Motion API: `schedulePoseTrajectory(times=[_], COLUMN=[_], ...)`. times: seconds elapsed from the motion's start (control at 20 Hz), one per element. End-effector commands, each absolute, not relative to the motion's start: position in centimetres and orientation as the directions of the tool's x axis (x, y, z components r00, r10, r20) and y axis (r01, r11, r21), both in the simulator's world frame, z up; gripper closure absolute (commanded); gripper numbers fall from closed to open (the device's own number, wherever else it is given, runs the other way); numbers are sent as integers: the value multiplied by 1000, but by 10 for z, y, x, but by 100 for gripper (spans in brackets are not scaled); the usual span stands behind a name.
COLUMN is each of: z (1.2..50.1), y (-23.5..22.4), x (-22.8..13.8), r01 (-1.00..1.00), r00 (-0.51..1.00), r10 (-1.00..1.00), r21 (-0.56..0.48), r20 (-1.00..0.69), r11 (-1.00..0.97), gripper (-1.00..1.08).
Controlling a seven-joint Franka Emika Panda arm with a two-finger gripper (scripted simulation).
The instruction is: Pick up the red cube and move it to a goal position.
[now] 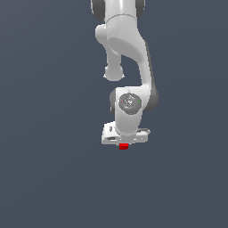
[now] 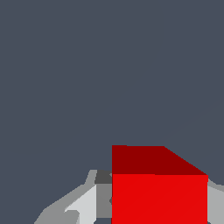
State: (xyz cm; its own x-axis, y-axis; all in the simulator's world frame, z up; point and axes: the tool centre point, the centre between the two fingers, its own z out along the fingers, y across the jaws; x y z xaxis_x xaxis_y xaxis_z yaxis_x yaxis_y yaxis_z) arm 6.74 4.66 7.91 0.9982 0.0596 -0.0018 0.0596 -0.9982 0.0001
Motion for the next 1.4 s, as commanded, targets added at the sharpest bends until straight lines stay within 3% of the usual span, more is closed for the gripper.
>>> schedulePoseTrajectory(times=[0.0,0.8,1.35], z=[100,241,274], y=[43,18,12], x=[61,15,7], r01=[59,59,59], r00=[998,998,998], r10=[59,59,59], r21=[0,0,0], r20=[0,0,0], r11=[-998,-998,-998], gripper=[108,108,108])
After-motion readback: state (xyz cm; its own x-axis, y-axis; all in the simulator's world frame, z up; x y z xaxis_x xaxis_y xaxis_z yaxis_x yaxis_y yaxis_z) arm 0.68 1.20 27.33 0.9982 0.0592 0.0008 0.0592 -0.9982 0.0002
